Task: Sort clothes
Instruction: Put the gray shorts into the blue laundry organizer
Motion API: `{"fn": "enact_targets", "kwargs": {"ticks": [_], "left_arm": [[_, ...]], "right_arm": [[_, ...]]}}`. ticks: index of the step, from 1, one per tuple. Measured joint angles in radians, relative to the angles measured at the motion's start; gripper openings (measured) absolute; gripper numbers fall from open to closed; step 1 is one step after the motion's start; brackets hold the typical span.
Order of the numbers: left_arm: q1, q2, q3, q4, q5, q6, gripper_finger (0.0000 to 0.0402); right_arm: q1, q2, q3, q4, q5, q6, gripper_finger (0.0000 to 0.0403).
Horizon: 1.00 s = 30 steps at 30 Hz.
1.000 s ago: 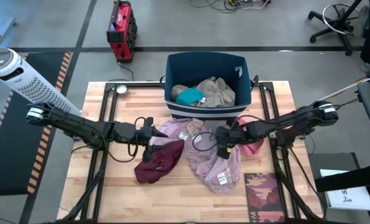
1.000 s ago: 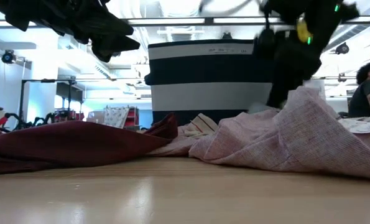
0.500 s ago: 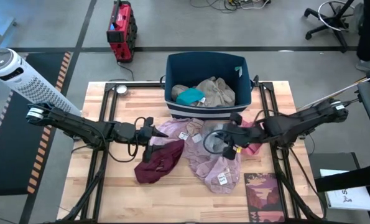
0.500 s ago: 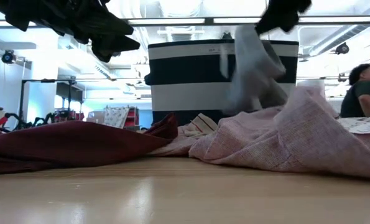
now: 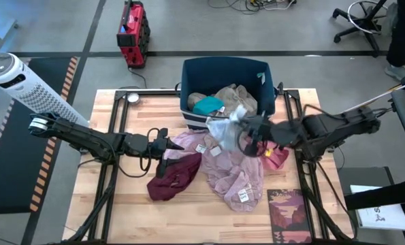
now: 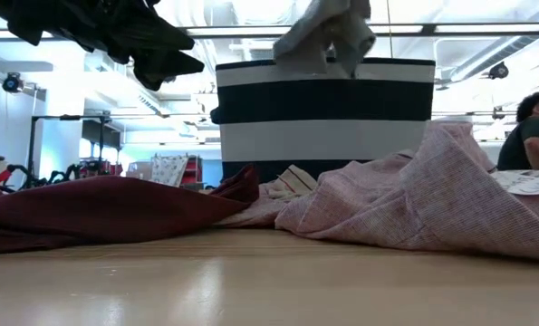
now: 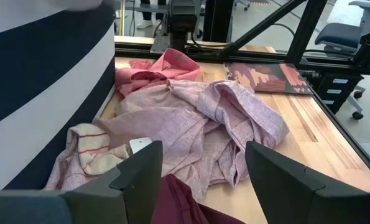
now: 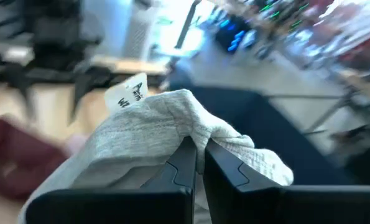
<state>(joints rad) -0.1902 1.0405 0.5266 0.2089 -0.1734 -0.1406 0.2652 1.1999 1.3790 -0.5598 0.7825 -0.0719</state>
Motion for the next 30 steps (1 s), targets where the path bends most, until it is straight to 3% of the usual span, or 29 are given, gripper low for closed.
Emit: {"fn": "enact_targets", "kwargs": {"ticks": [6, 10, 16, 22, 30], "left_arm": [[0.000, 0.000, 0.000, 0.000, 0.000, 0.008, 0.0207], [0.000, 0.000, 0.000, 0.000, 0.000, 0.009, 0.0204], [-0.001, 0.000, 0.000, 0.000, 0.000, 0.001, 0.0207], [-0.001, 0.000, 0.001, 0.000, 0.000, 0.000, 0.0218], [-0.001, 0.000, 0.001, 0.000, 0.000, 0.001, 0.0216]], "right_arm": [[-0.075, 0.000, 0.048, 0.178, 0.014, -0.205, 0.0002], [-0.148, 0.000, 0.067, 0.206, 0.013, -0.264, 0.0002], [-0.275, 0.002, 0.066, 0.188, -0.008, -0.266, 0.0002], [-0.397, 0.016, 0.064, 0.107, -0.172, -0.153, 0.0002], [-0.519, 0.076, 0.041, 0.005, -0.241, -0.084, 0.0002]]}}
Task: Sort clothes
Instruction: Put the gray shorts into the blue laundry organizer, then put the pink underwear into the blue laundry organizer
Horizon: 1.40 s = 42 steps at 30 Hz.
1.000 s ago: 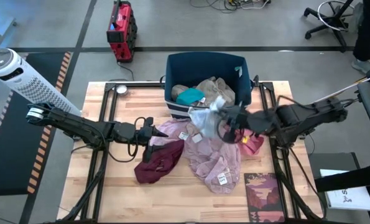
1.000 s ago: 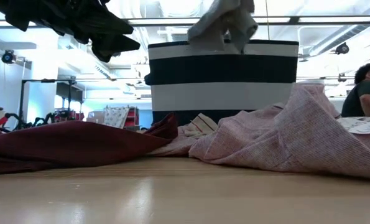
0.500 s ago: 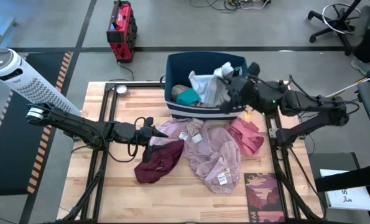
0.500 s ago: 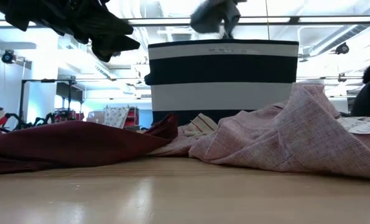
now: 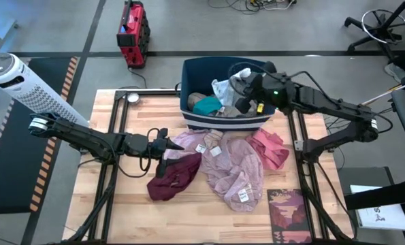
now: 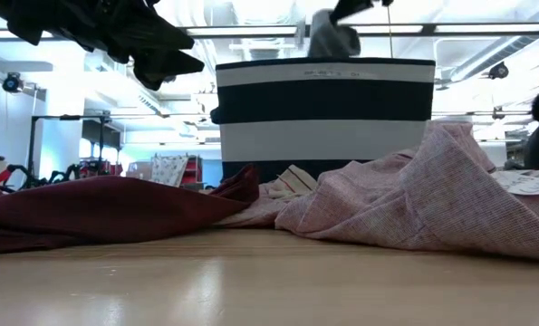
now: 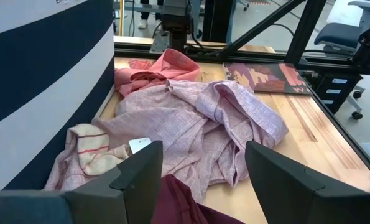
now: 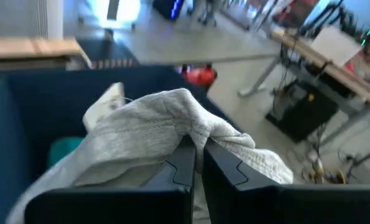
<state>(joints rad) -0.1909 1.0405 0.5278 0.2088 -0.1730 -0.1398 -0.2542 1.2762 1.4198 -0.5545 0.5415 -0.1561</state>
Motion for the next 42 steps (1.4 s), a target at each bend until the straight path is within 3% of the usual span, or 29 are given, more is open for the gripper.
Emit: {"fn": "enact_targets", "kwargs": {"ticks": [7, 12, 22, 30, 34, 42], "left_arm": [[0.000, 0.000, 0.000, 0.000, 0.000, 0.000, 0.0203], [0.000, 0.000, 0.000, 0.000, 0.000, 0.000, 0.0197], [0.000, 0.000, 0.000, 0.000, 0.000, 0.000, 0.0207], [0.000, 0.000, 0.000, 0.000, 0.000, -0.004, 0.0216], [0.000, 0.000, 0.000, 0.000, 0.000, -0.004, 0.0203], [0.000, 0.000, 0.000, 0.000, 0.057, -0.002, 0.0156]], "right_arm": [[-0.040, 0.078, -0.029, -0.014, -0.001, 0.026, 0.0005], [-0.043, 0.127, -0.028, -0.015, -0.003, 0.029, 0.0027], [-0.043, 0.153, -0.026, -0.012, -0.003, 0.052, 0.0135], [-0.027, 0.096, -0.025, -0.027, -0.016, 0.033, 0.0208], [0.035, 0.041, -0.025, -0.063, -0.037, 0.045, 0.0205], [0.239, -0.051, -0.026, -0.275, -0.053, 0.170, 0.0142]]}}
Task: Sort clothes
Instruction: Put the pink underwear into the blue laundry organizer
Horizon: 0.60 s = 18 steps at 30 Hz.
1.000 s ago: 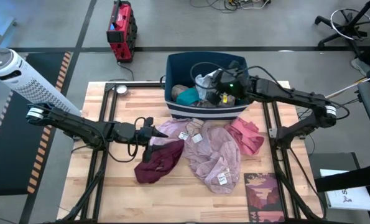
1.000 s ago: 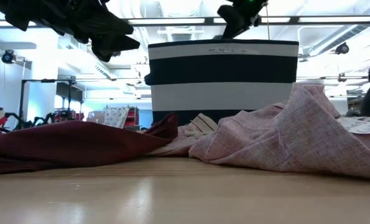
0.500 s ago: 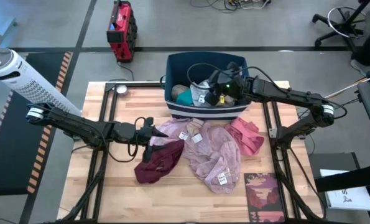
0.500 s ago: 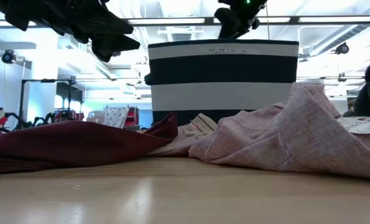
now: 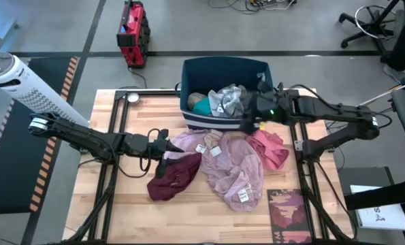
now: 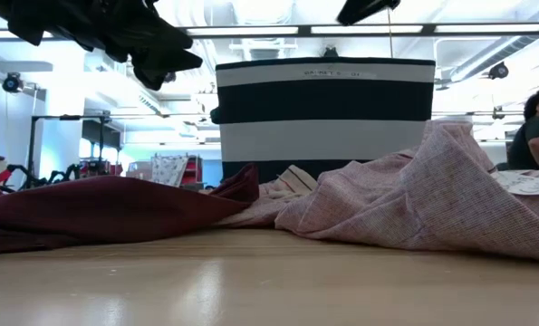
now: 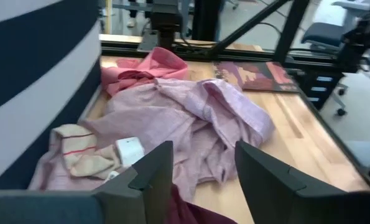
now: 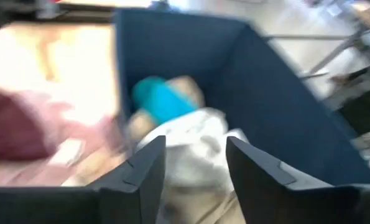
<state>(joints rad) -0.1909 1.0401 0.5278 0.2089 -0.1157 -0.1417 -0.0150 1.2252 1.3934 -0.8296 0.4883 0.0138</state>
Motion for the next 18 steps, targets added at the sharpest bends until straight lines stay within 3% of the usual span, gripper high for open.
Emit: {"fn": "enact_targets", "kwargs": {"ticks": [7, 18], "left_arm": [[0.000, 0.000, 0.000, -0.001, 0.004, 0.005, 0.0122], [0.000, 0.000, 0.000, -0.003, 0.004, 0.005, 0.0130]], "right_arm": [[0.207, -0.001, -0.012, -0.221, 0.000, 0.212, 0.0139], [0.520, 0.008, -0.125, -0.343, -0.024, 0.620, 0.0232]]}}
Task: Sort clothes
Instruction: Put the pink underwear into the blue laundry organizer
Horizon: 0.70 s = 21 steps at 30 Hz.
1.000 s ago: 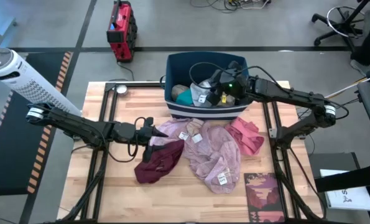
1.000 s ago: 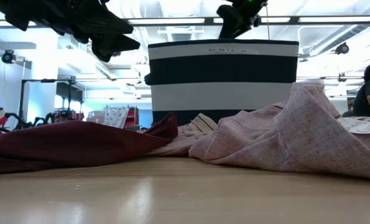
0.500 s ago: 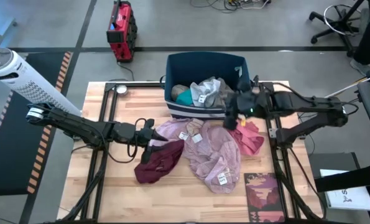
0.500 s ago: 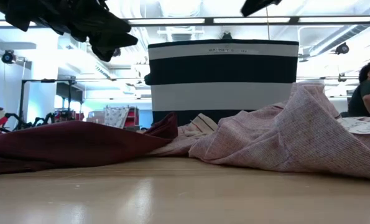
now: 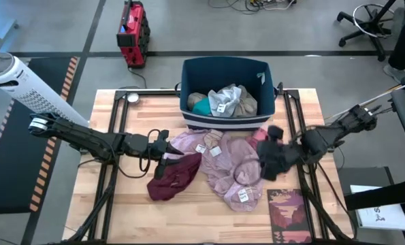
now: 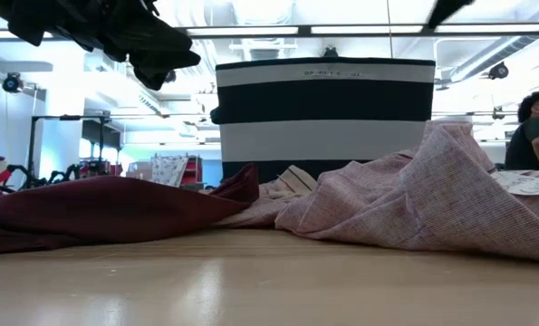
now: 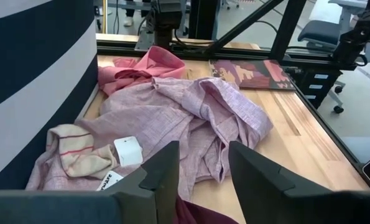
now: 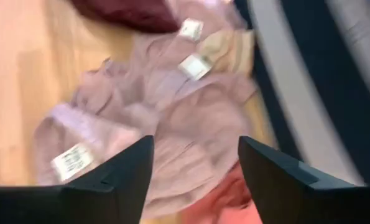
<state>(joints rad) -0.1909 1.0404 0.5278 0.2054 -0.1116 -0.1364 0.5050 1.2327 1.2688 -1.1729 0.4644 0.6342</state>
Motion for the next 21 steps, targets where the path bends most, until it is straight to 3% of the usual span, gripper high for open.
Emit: {"fn": "enact_targets", "kwargs": {"ticks": [8, 21], "left_arm": [[0.000, 0.000, 0.000, -0.001, 0.000, 0.000, 0.0154], [0.000, 0.000, 0.000, -0.001, -0.001, -0.004, 0.0189]], "right_arm": [[0.077, 0.001, -0.155, 0.001, -0.026, 0.243, 0.0282], [0.053, 0.000, -0.398, 0.017, -0.055, 0.291, 0.0305]]}}
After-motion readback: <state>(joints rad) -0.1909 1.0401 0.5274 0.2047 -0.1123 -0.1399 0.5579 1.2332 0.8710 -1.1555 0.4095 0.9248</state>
